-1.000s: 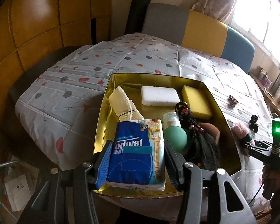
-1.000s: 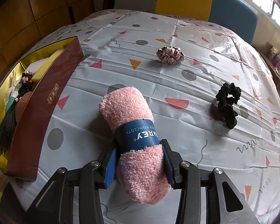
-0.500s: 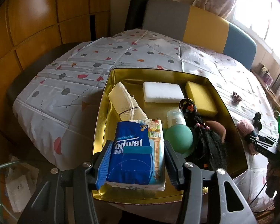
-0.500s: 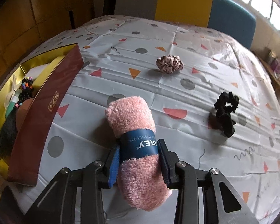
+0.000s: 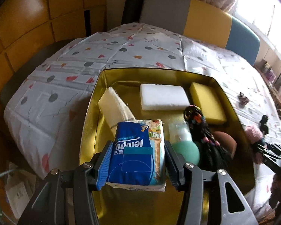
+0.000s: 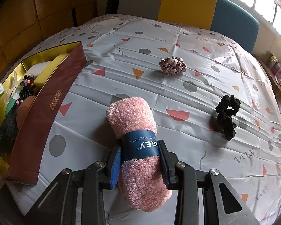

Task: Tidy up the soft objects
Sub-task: 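Hold the tissue pack above the tray with the left gripper while the right grasps the pink towel roll, then open the left gripper to drop the tissue pack into the tray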

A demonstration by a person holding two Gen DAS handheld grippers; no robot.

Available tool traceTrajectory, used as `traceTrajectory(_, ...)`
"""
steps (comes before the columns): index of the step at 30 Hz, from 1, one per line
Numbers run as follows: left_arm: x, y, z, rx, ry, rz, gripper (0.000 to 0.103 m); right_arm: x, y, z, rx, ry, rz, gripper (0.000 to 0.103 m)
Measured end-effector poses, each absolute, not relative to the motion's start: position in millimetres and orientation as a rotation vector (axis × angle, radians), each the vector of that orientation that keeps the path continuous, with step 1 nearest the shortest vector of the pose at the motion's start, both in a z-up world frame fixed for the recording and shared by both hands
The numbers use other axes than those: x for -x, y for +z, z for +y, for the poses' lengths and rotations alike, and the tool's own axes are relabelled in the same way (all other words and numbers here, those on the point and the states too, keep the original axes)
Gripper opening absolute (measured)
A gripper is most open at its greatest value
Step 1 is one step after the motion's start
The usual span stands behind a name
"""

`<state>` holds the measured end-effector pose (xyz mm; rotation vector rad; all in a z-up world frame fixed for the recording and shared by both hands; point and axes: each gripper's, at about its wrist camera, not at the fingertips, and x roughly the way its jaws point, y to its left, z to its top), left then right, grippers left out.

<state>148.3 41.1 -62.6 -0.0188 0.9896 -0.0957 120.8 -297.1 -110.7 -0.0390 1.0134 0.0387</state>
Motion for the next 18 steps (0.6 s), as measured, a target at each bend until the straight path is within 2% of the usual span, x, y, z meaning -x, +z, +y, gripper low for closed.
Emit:
traceTrajectory(6, -175.8, -79.9, 37.1, -0.022, -0.091, 1.031, 0.057, -120.7, -111.2, -296.9, 0.037, 0.039, 1.015, 0.036)
traceTrajectory(7, -175.8, -79.5, 38.6, -0.010, -0.093, 1.032, 0.060, -120.9, -111.2, -296.9, 0.036, 0.039, 1.015, 0.036)
traceTrajectory(9, -172.2, -75.9, 40.6, 0.001, -0.117, 1.020, 0.075, -121.2, -111.5, -297.2, 0.031, 0.039, 1.017, 0.037)
traceTrajectory(18, -134.2, -49.0, 48.2, 0.001, -0.058, 0.953, 0.076, -121.1, -111.6, -297.0, 0.045, 0.036, 1.012, 0.037)
